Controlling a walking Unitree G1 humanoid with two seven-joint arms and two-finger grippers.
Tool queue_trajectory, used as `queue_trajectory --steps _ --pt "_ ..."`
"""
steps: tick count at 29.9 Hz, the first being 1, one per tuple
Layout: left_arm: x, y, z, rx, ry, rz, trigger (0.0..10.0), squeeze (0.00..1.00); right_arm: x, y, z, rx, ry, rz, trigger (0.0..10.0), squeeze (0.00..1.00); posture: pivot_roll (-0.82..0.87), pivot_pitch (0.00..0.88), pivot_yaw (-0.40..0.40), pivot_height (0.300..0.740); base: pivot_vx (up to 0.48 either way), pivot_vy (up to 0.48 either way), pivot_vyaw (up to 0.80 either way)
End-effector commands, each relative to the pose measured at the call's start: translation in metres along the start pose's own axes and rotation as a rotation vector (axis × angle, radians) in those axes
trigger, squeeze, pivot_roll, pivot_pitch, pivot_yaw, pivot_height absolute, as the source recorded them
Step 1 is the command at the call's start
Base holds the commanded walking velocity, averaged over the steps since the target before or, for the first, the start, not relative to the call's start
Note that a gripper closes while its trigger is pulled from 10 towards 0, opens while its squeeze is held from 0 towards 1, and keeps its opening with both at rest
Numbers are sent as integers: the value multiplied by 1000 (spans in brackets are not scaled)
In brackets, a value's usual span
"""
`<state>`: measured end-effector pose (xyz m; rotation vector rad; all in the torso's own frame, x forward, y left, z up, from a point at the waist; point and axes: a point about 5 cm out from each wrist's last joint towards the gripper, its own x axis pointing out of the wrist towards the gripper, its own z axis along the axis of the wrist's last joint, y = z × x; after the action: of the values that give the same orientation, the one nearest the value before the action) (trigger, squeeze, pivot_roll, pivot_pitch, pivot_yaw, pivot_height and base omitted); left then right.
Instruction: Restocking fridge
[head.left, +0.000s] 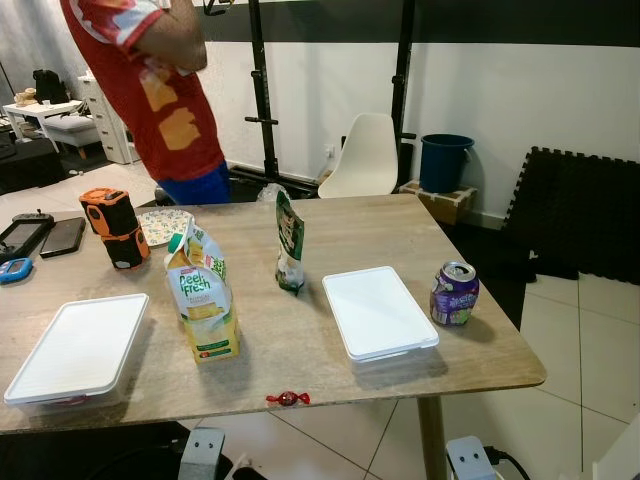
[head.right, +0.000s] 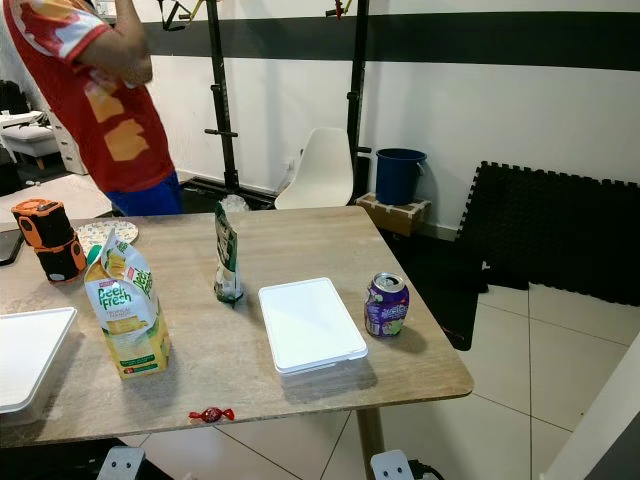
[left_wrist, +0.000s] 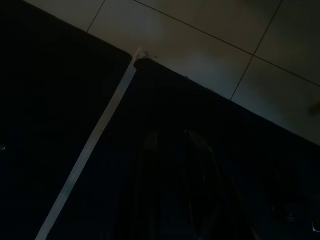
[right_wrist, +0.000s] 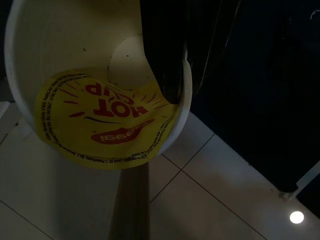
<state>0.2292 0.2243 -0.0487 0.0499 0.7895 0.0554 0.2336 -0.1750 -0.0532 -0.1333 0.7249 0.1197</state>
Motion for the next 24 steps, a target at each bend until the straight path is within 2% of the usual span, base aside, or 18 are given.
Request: queue_trajectory --steps 1,24 --pt "1 -4 -1 -9 8 -5 10000 0 0 1 -2 1 10 4 10000 0 29 38 13 740 0 0 0" --pt "0 -5 -3 8 18 -9 10000 0 0 -1 -3 21 21 -10 10000 0 33 40 20 740 0 0 0"
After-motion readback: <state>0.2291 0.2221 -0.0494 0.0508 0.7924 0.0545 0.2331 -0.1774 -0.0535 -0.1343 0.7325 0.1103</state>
